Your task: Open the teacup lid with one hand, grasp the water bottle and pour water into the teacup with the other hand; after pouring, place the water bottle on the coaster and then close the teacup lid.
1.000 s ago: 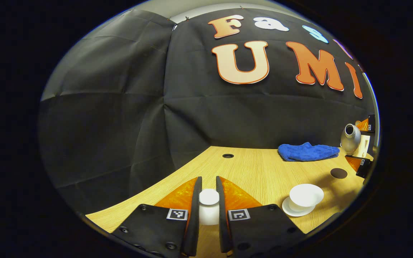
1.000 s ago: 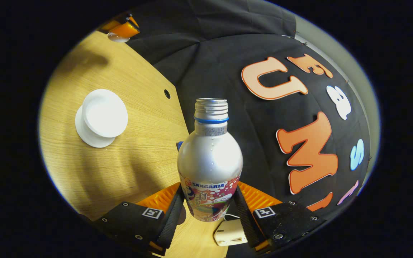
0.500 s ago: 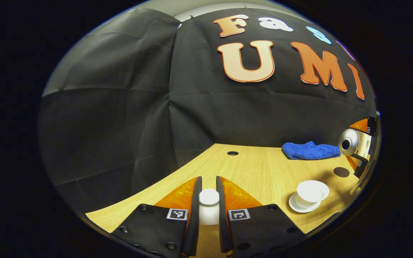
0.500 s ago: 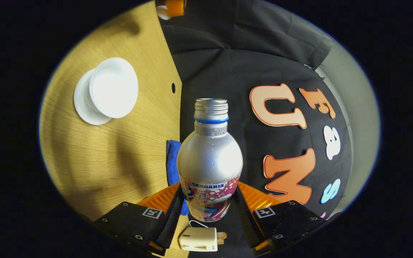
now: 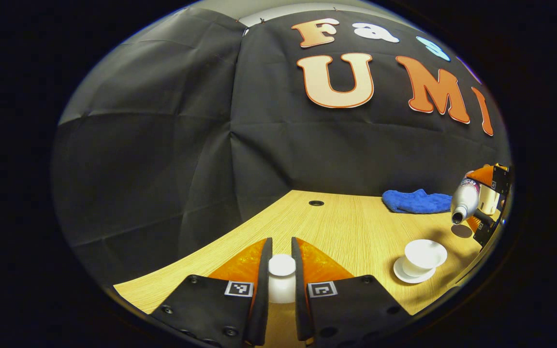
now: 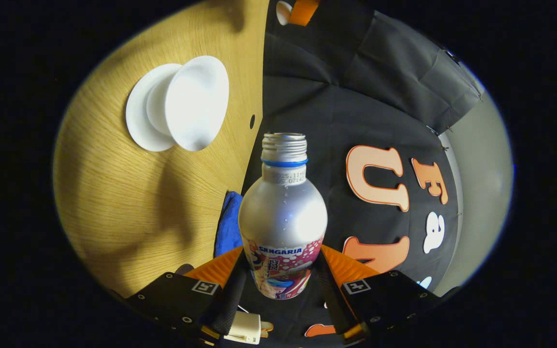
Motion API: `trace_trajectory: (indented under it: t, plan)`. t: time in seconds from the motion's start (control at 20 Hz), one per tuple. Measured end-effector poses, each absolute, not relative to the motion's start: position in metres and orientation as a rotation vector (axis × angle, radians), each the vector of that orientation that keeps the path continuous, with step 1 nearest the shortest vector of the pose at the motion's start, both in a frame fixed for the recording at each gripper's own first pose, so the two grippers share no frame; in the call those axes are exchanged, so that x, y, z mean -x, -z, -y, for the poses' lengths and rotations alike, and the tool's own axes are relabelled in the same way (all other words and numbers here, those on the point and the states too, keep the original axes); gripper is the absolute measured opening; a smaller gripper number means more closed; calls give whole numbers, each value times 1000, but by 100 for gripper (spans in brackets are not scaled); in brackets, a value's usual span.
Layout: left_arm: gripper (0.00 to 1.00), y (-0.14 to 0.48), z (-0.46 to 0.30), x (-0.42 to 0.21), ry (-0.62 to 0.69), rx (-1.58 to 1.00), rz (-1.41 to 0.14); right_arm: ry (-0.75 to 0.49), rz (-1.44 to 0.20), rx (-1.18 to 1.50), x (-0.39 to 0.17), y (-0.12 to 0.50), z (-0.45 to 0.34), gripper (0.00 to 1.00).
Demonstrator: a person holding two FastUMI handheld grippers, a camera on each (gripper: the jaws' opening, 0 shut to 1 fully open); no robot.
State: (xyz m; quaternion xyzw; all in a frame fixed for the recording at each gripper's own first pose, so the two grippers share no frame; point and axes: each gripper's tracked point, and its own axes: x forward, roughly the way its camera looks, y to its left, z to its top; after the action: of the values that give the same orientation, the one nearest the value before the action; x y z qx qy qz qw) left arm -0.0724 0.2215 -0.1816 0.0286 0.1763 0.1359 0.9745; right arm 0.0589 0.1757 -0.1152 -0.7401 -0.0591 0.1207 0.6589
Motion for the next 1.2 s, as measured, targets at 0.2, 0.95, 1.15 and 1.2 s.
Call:
trace_trajectory:
  t: [0.2, 0.95, 1.15, 1.2]
  plan:
    - [27, 179, -225, 75, -279, -54, -349, -282, 176, 1732, -64, 107, -178, 78]
    - [27, 176, -229, 74, -284, -60, -339, -227, 321, 1844, -91, 43, -182, 78]
    - [27, 176, -226, 74, -278, -57, -341, -216, 359, 1867, -96, 32, -185, 78]
    - [27, 176, -227, 74, -278, -58, -344, -214, 357, 1864, -96, 32, -184, 78]
